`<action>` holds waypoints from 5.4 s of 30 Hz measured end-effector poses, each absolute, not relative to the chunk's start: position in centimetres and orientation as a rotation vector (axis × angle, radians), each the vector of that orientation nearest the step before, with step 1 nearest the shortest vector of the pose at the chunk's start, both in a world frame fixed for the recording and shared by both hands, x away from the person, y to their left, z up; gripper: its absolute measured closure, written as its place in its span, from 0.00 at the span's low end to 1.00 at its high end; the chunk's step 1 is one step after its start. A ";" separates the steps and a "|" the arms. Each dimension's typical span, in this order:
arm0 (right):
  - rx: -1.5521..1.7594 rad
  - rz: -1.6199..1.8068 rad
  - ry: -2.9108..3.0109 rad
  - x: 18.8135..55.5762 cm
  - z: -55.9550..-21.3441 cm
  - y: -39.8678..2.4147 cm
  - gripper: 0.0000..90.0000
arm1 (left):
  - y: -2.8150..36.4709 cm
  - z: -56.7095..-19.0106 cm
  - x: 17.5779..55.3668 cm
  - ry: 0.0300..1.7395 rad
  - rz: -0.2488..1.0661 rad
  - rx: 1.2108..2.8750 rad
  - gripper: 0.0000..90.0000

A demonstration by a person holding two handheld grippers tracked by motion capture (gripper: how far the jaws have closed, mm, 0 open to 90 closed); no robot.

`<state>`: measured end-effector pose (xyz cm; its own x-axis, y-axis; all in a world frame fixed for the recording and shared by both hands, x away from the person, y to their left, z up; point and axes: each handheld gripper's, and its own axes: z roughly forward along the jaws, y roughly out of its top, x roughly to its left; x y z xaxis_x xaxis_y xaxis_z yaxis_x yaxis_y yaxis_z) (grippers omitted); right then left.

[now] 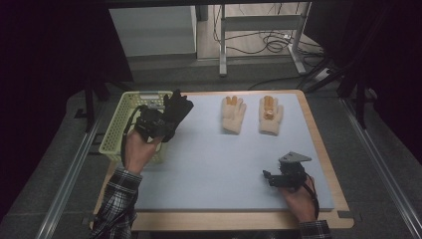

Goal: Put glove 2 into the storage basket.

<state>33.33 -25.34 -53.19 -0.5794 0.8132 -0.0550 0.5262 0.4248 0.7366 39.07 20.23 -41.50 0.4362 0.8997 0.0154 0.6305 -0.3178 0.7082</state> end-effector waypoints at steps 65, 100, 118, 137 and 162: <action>1.140 0.968 2.280 33.4 -53.2 -25.3 0.22 | 32.9 -45.7 43.4 1.623 0.484 2.025 0.17; 1.139 0.962 2.282 33.3 -53.2 -25.3 0.22 | 24.0 -42.7 35.0 1.069 0.473 2.027 0.00; 1.138 0.965 2.283 33.4 -53.2 -25.3 0.22 | 16.5 -47.0 30.1 0.858 0.463 2.109 0.00; 1.142 0.965 2.288 33.4 -53.1 -25.4 0.22 | 15.6 -54.3 28.8 0.955 0.426 2.200 0.00; 1.111 1.054 2.358 38.5 -50.9 -22.1 0.56 | 15.9 -55.1 29.1 0.990 0.360 2.185 0.01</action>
<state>38.54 -22.07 -50.88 -0.6422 0.7663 0.0163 0.5234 0.4229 0.7397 29.09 15.94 -55.08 0.6689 0.7426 -0.0338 0.5479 -0.4619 0.6974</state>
